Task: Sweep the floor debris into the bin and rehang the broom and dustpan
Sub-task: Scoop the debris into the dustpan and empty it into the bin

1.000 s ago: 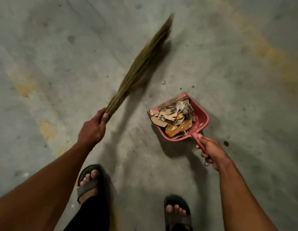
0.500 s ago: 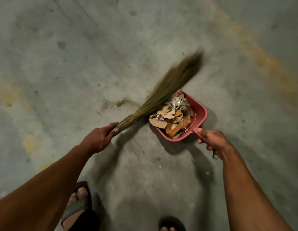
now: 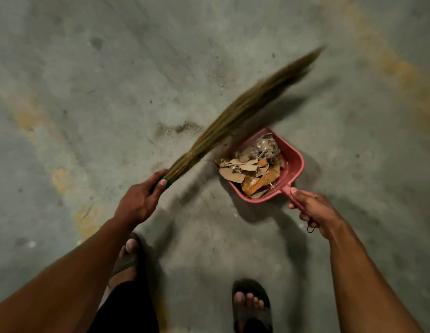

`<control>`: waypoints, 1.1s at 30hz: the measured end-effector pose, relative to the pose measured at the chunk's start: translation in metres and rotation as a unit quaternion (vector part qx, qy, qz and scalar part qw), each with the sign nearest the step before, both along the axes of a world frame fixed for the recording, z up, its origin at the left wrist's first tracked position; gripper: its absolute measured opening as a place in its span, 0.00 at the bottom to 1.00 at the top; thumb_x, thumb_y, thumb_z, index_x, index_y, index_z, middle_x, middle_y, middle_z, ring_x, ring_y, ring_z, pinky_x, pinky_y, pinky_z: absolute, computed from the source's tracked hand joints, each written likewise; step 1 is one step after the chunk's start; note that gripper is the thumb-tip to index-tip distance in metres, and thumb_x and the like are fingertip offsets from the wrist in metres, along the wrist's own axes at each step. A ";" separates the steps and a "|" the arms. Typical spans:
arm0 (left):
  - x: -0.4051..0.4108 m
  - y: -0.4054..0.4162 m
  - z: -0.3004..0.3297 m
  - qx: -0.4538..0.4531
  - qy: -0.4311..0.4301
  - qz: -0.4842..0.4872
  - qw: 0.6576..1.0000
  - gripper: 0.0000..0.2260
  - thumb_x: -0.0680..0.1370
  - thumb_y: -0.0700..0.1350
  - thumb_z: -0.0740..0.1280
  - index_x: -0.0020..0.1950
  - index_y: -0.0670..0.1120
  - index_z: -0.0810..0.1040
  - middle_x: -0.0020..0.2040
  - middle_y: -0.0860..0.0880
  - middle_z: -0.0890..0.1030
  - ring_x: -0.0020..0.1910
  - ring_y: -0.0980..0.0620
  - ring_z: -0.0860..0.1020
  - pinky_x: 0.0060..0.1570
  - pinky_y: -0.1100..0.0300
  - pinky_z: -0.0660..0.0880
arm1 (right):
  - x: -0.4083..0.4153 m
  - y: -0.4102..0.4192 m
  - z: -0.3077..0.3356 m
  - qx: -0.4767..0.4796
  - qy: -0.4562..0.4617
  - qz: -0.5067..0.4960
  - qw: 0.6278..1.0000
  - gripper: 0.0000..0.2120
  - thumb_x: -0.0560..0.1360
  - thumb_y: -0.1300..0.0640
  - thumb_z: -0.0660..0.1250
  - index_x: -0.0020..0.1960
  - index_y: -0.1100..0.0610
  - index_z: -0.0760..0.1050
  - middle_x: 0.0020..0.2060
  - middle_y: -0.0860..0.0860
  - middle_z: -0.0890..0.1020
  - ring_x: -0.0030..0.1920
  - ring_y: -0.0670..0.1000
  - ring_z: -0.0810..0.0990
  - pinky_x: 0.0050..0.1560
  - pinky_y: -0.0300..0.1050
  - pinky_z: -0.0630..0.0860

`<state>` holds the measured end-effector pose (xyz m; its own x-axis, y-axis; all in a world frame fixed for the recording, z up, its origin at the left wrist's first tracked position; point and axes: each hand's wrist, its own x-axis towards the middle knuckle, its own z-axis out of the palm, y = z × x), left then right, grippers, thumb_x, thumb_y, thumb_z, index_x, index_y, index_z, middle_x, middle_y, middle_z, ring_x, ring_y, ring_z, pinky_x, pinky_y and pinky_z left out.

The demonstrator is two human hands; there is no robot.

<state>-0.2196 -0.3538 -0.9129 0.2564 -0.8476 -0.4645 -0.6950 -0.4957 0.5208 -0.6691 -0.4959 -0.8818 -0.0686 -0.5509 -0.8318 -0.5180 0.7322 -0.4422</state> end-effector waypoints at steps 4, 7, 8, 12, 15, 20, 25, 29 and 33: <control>0.013 0.015 -0.001 -0.005 -0.055 0.092 0.994 0.21 0.85 0.66 0.51 0.77 0.66 0.63 0.46 0.46 0.82 0.42 0.44 0.79 0.44 0.51 0.76 | 0.010 0.010 0.000 0.000 -0.004 0.025 1.000 0.13 0.84 0.45 0.65 0.66 0.46 0.80 0.49 0.56 0.86 0.28 0.46 0.69 0.25 0.37 0.60; 0.030 0.021 -0.004 0.013 -0.107 0.137 0.985 0.19 0.86 0.63 0.50 0.77 0.62 0.63 0.48 0.43 0.79 0.41 0.42 0.76 0.43 0.50 0.74 | 0.019 0.007 -0.006 -0.001 0.010 0.035 0.999 0.13 0.84 0.44 0.64 0.66 0.46 0.81 0.48 0.55 0.87 0.27 0.47 0.69 0.24 0.36 0.59; 0.036 0.023 -0.007 0.025 -0.121 0.147 0.981 0.19 0.86 0.62 0.50 0.77 0.61 0.63 0.48 0.41 0.79 0.40 0.41 0.75 0.43 0.50 0.73 | 0.022 0.005 -0.007 -0.003 0.013 0.039 0.999 0.13 0.84 0.44 0.64 0.65 0.46 0.81 0.47 0.55 0.87 0.27 0.47 0.69 0.24 0.36 0.59; 0.050 0.026 -0.022 0.072 -0.126 0.138 0.980 0.21 0.87 0.61 0.50 0.78 0.58 0.62 0.51 0.36 0.80 0.40 0.40 0.75 0.42 0.51 0.72 | 0.027 -0.003 -0.009 -0.013 0.026 0.054 0.998 0.11 0.84 0.45 0.64 0.62 0.45 0.82 0.46 0.54 0.87 0.27 0.47 0.69 0.23 0.35 0.59; 0.047 0.027 -0.029 0.069 -0.106 0.092 0.988 0.22 0.86 0.62 0.50 0.79 0.57 0.62 0.51 0.36 0.82 0.42 0.38 0.78 0.42 0.50 0.73 | 0.029 -0.005 -0.010 -0.013 0.044 0.061 0.997 0.12 0.84 0.44 0.64 0.62 0.45 0.82 0.46 0.54 0.87 0.29 0.48 0.69 0.22 0.35 0.60; 0.029 0.025 -0.031 0.067 -0.050 -0.006 0.996 0.22 0.86 0.63 0.52 0.79 0.59 0.63 0.51 0.38 0.84 0.47 0.37 0.82 0.47 0.51 0.75 | 0.035 -0.005 -0.011 -0.024 0.048 0.061 0.997 0.10 0.84 0.43 0.64 0.58 0.44 0.82 0.44 0.53 0.86 0.28 0.49 0.69 0.26 0.36 0.59; -0.006 0.024 -0.020 0.082 0.012 -0.100 0.992 0.22 0.85 0.64 0.51 0.80 0.64 0.62 0.48 0.43 0.84 0.45 0.43 0.82 0.49 0.52 0.77 | 0.033 0.004 -0.008 -0.024 0.029 0.041 0.998 0.12 0.84 0.43 0.64 0.57 0.47 0.83 0.45 0.54 0.86 0.28 0.48 0.68 0.26 0.37 0.59; -0.027 0.033 -0.010 0.065 0.044 -0.128 0.989 0.23 0.85 0.66 0.49 0.79 0.66 0.61 0.41 0.47 0.82 0.37 0.51 0.79 0.47 0.52 0.79 | 0.014 0.025 -0.008 -0.012 0.021 0.007 1.000 0.14 0.84 0.45 0.65 0.63 0.50 0.82 0.45 0.55 0.86 0.26 0.46 0.68 0.23 0.35 0.59; -0.035 0.040 -0.001 0.028 0.049 -0.128 0.990 0.22 0.84 0.66 0.50 0.78 0.67 0.62 0.38 0.53 0.80 0.35 0.56 0.79 0.43 0.54 0.78 | -0.009 0.044 -0.003 -0.008 0.020 -0.016 1.000 0.15 0.84 0.44 0.64 0.63 0.50 0.82 0.45 0.55 0.86 0.26 0.46 0.67 0.25 0.36 0.58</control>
<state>-0.2542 -0.3137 -0.9141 -0.0118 -0.8515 -0.5242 -0.7489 -0.3399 0.5689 -0.6785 -0.4515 -0.8853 -0.1202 -0.5618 -0.8185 -0.5120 0.7415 -0.4337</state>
